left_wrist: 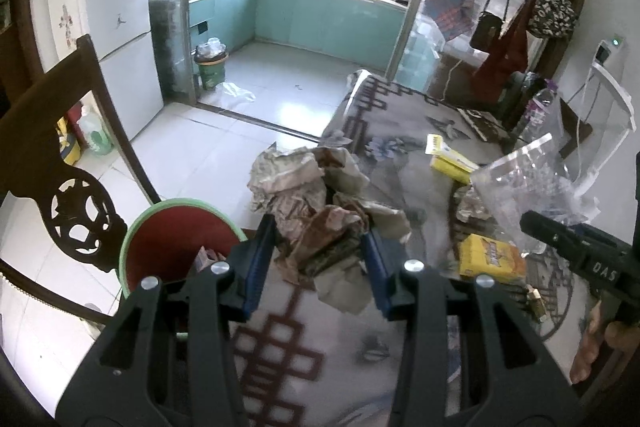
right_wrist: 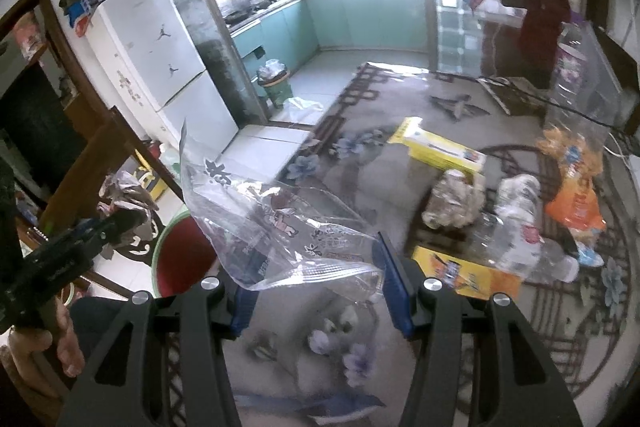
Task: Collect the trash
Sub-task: 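Carry the tissues and clear bag over the red bucket with both grippers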
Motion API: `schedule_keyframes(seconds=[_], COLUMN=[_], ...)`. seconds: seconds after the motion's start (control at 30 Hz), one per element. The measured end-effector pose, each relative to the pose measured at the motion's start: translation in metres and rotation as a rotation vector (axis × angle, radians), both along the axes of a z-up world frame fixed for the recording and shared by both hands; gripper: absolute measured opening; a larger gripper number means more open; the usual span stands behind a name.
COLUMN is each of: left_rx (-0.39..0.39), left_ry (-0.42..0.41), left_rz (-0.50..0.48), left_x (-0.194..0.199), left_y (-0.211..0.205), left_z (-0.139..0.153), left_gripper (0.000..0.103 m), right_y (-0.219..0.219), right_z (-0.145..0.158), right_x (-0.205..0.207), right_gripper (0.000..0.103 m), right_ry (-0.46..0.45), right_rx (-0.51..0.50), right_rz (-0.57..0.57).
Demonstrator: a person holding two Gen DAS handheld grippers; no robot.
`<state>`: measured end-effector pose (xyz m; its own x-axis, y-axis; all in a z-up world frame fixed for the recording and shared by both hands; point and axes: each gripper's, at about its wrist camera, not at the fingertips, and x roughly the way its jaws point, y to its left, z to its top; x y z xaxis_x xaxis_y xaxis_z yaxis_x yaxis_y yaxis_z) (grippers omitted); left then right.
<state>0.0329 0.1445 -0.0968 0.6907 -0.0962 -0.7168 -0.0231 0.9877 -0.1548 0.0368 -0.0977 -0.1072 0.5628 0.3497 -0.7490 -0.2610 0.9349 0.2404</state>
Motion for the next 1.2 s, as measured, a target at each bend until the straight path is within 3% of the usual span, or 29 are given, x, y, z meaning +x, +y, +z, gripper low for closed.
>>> schedule_keyframes(seconds=[0.37, 1.1, 1.2], left_rx=[0.001, -0.006, -0.037], left_ry=[0.022, 0.066, 0.078], left_rz=[0.041, 0.105, 0.116], left_x=[0.009, 0.020, 0.021], left_y=[0.034, 0.069, 0.079], left_z=[-0.009, -0.027, -0.031], left_gripper=[0.041, 0.041, 0.041], right_y=[0.048, 0.081, 0.088], right_z=[-0.004, -0.010, -0.013], right_x=[0.017, 0.026, 0.030], right_gripper=[0.052, 0.052, 0.052], right_ry=[0.004, 0.026, 0.040], right_rx=[0.004, 0.010, 0.000], right_rz=[0.062, 0.101, 0.113])
